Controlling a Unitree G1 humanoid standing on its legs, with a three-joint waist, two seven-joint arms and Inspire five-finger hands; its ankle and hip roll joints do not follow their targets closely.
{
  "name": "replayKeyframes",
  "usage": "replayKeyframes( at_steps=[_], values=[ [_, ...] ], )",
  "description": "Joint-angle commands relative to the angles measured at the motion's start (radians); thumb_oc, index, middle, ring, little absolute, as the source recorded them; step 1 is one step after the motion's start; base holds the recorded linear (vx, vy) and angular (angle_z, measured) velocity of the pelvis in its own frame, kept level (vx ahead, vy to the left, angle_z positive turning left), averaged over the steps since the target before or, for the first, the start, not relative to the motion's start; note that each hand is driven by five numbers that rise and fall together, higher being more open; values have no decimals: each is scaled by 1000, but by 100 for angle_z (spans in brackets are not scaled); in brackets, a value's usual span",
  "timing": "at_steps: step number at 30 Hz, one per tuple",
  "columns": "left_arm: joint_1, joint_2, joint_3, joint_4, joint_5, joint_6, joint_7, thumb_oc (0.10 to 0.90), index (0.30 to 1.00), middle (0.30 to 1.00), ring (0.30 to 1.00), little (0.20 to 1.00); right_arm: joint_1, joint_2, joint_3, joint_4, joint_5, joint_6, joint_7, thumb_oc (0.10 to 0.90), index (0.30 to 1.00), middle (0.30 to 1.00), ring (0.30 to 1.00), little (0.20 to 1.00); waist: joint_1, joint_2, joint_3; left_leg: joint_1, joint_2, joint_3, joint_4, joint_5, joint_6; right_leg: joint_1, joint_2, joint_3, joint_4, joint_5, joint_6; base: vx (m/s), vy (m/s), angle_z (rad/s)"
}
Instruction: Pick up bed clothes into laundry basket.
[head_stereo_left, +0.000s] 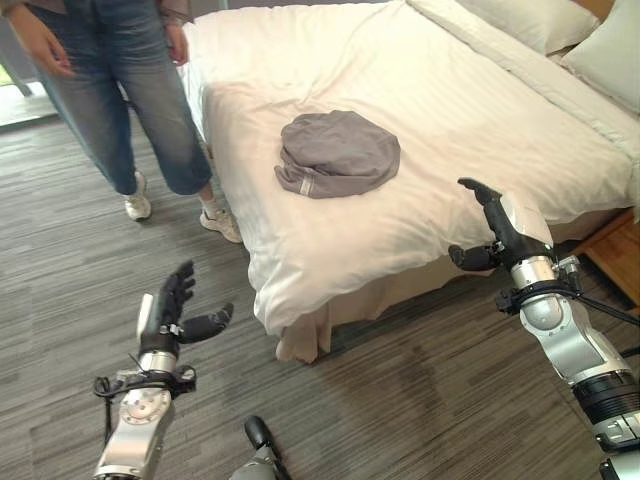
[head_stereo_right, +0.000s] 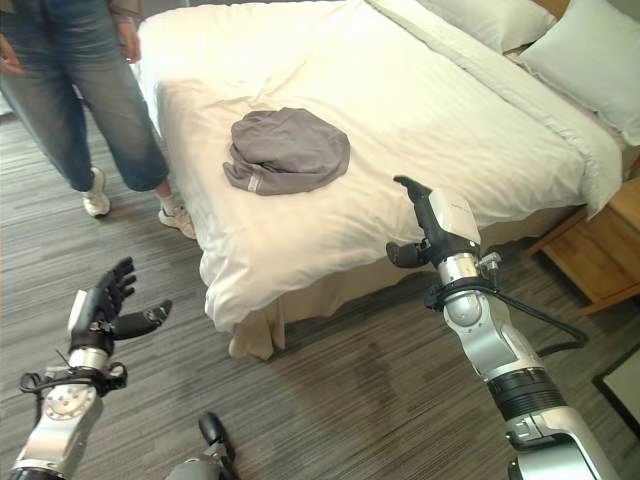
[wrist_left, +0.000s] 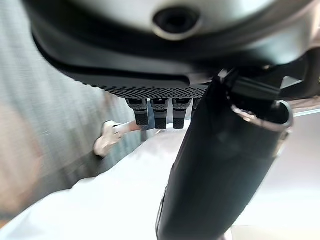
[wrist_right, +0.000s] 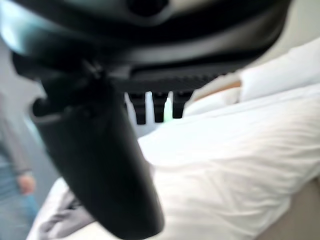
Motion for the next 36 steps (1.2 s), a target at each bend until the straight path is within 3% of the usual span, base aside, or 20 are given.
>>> replayKeyframes(
  at_steps=[1,3,5,6,8,11,13,17,23,31,36],
  values=[
    [-35,64,4,-125,22,-85,-3,800,900,900,900,900,-225,-28,14,-3,22,-33,-30,800,900,900,900,900,60,-49,-63,85,105,-30,0,-74,-159,-67,-18,-6,179,38,64,264,201,-7],
    [-69,74,-17,-113,11,-92,4,800,900,900,900,900,-304,-7,58,75,57,-30,-34,800,900,900,900,900,54,-74,-34,123,96,-31,0,-112,-132,-189,-40,24,395,113,100,267,227,-10],
    [-85,77,-23,-101,8,-97,9,800,900,900,900,900,-336,3,71,114,64,-30,-41,800,900,900,900,900,56,-76,-29,130,93,-28,0,-124,-125,-218,-56,18,436,121,102,200,105,9],
    [-103,89,-28,-91,2,-99,7,800,900,900,900,900,-379,12,85,155,77,-29,-43,800,900,900,900,900,58,-81,-28,142,94,-27,0,-143,-128,-241,-74,-20,406,127,94,243,14,23],
    [-122,92,-42,-82,-5,-100,4,800,900,900,900,900,-391,14,90,179,90,-29,-39,800,900,900,900,900,49,-81,-30,144,98,-46,0,-151,-137,-257,-60,-27,325,108,81,301,-7,25],
    [-120,92,-57,-79,-17,-101,-7,800,900,900,900,900,-375,12,89,182,98,-29,-37,800,900,900,900,900,30,-74,-28,150,96,-78,0,-166,-143,-290,-18,15,206,71,68,173,-13,53],
    [-118,99,-71,-80,-27,-98,-32,800,900,900,900,900,-352,23,71,182,105,-26,-36,800,900,900,900,900,19,-55,-17,145,94,-111,0,-164,-148,-341,3,49,63,110,68,225,-37,71],
    [-112,114,-66,-67,-16,-94,-48,800,900,900,900,900,-344,36,63,196,98,-21,-35,800,900,900,900,900,21,-51,-10,159,93,-133,0,-175,-152,-353,-15,29,5,145,78,179,-48,86],
    [-55,80,-50,-52,-2,-84,-53,800,900,900,900,900,-362,42,86,233,97,-22,-25,800,900,900,900,900,40,-48,-20,188,73,-138,0,-188,-150,-305,-29,10,-7,157,69,150,-53,4],
    [-38,75,-60,-44,6,-81,-63,800,900,900,900,900,-402,54,113,272,91,-23,-20,800,900,900,900,900,49,-14,-13,170,79,-162,0,-179,-159,-294,-25,6,-7,144,61,75,-46,12],
    [-68,73,-77,-45,-6,-92,-62,800,900,900,900,900,-457,57,143,328,81,-22,-27,800,900,900,900,900,62,23,7,140,81,-167,0,-169,-164,-319,-27,12,-7,139,56,6,-32,2]
  ],
)
